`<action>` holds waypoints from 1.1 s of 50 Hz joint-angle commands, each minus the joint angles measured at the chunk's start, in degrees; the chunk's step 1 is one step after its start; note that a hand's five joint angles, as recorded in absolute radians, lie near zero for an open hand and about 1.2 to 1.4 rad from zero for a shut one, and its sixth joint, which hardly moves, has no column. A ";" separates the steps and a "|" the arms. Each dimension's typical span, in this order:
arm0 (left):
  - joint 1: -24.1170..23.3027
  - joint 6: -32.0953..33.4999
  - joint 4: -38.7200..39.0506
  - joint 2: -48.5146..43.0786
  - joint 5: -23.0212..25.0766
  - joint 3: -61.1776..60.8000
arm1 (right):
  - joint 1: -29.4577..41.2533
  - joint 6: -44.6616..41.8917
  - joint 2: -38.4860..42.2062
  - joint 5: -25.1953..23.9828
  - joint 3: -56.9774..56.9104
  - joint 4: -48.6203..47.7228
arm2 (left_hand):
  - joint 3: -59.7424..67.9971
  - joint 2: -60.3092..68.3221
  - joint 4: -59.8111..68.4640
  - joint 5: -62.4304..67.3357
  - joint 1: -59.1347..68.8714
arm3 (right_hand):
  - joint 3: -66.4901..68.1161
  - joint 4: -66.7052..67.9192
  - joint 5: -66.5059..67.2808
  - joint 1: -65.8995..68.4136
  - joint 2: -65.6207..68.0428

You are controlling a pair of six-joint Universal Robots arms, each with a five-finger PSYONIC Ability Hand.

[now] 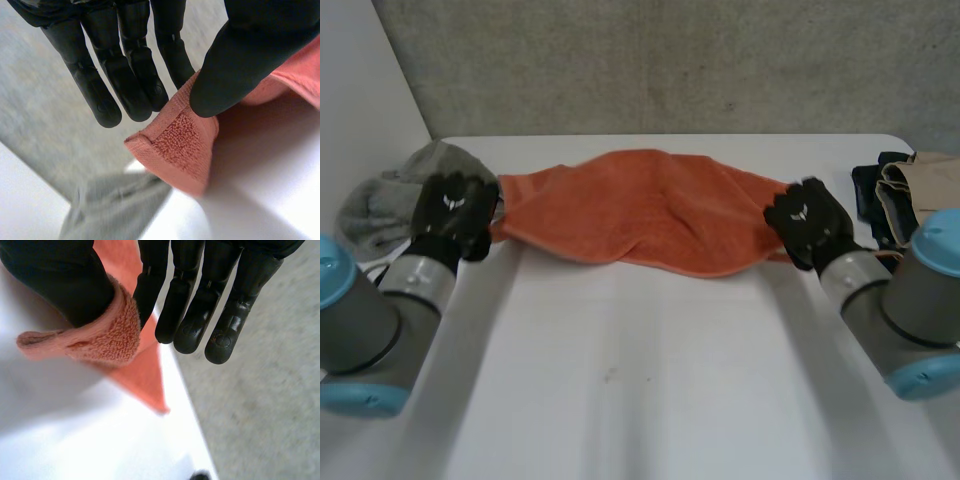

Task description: Fold the laundry.

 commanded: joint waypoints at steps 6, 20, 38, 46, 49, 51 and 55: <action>9.33 14.87 -33.17 23.47 6.82 -6.84 | -10.33 -2.88 -19.39 0.11 1.37 40.90 | 11.62 11.30 11.12 14.07 14.96 | 12.10 11.74 13.38 23.50 13.00; 13.03 26.49 -51.78 27.90 10.86 -3.42 | -14.64 -5.08 -25.12 -2.79 -3.56 54.23 | 11.62 11.30 11.12 14.07 14.96 | 12.10 11.74 13.38 23.50 13.00; -2.96 14.62 -23.29 -14.19 -6.52 24.33 | -7.18 -2.53 7.82 6.61 -19.98 25.50 | 11.62 11.30 11.12 14.07 14.96 | 12.10 11.74 13.38 23.50 13.00; -4.64 15.84 -14.75 -26.25 -10.49 36.92 | -6.56 -2.61 17.59 7.14 -27.46 15.02 | 11.62 11.30 11.12 14.07 14.96 | 12.10 11.74 13.38 23.50 13.00; -4.81 17.42 -14.31 -29.68 -11.72 40.96 | -6.56 -2.53 20.84 7.31 -30.62 14.22 | 11.62 11.30 11.12 14.07 14.96 | 12.10 11.74 13.38 23.50 13.00; -4.90 18.39 -14.31 -31.26 -11.99 42.54 | -6.56 -2.61 22.08 7.58 -32.03 14.22 | 11.62 11.30 11.12 14.07 14.96 | 12.10 11.74 13.38 23.50 13.00; -5.17 20.33 -14.14 -33.46 -11.72 44.13 | -6.47 -3.05 24.37 7.76 -34.41 14.31 | 11.62 11.30 11.12 14.07 14.96 | 12.10 11.74 13.38 23.50 13.00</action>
